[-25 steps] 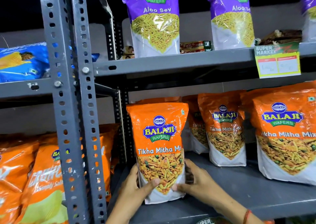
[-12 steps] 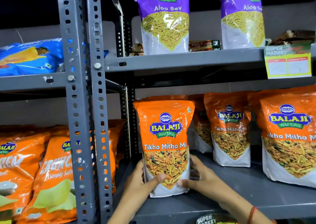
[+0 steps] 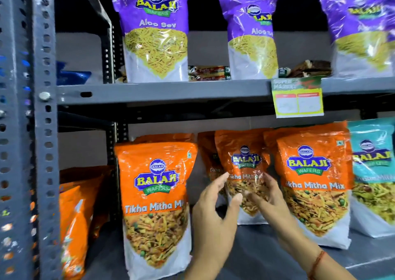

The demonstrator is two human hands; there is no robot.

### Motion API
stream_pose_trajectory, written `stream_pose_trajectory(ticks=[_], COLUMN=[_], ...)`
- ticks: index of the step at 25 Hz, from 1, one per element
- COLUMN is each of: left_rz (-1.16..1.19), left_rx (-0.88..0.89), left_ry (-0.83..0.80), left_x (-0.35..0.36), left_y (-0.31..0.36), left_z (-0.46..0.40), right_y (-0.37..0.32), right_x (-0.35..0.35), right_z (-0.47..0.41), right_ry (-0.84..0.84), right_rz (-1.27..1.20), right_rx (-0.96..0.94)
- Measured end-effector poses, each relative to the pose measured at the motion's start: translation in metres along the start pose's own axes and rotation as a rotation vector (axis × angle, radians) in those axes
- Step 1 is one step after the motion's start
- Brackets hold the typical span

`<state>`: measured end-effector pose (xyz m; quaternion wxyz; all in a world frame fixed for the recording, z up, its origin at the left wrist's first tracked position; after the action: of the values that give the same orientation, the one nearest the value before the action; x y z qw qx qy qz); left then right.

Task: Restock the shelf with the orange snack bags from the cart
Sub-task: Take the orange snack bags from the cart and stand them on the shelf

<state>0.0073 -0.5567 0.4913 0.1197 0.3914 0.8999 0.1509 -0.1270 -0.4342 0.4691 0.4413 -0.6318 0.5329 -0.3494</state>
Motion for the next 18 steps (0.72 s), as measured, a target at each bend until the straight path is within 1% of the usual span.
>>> stream_pose_trajectory(ticks=[2,3,5,7,8,9,11,12,15,18], left_rz=[0.082,0.068,0.017,-0.003,0.02,0.063,0.141,0.141,0.053,-0.065], left_rx=[-0.273,-0.384,-0.545,-0.642,-0.681,-0.714,-0.746,-0.743,-0.735,-0.724], left_ry=[-0.084,-0.108,-0.159,-0.234,-0.268,-0.297,-0.325,-0.317,-0.239,-0.177], left_x=[0.042,0.056,0.074,0.086,0.091,0.095,0.099,0.097,0.093,0.08], left_y=[-0.047,-0.071,-0.112,-0.144,-0.154,-0.162,-0.171,-0.173,-0.169,-0.161], left_z=[-0.004,-0.006,-0.009,-0.01,-0.01,-0.01,-0.006,-0.006,-0.004,0.0], right_y=[0.015,0.023,0.043,0.06,0.066,0.069,0.07,0.07,0.061,0.054], right_x=[-0.005,-0.006,-0.005,-0.004,-0.005,-0.005,-0.006,-0.005,-0.002,0.005], right_z=[-0.02,-0.031,-0.051,-0.063,-0.066,-0.067,-0.066,-0.066,-0.062,-0.057], right_ry=[0.105,0.135,0.115,0.054,0.025,0.008,0.018,0.024,0.015,0.027], right_rz=[0.114,0.136,0.047,-0.036,-0.056,-0.062,-0.066,-0.072,-0.014,0.025], right_rx=[0.0,0.032,0.171,0.344,0.394,0.404,0.392,0.383,0.302,0.275])
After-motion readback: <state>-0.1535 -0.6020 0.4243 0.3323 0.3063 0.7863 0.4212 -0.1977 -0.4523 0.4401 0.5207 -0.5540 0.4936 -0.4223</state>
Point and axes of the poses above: each hand's wrist, its own z-axis away from the middle knuckle, its own x-axis out of the palm, y = z × x, the point moved 5 cm from there along -z, towards the middle knuckle, and after that the axes turned 13 degrees about x, right-handed, at the moved point
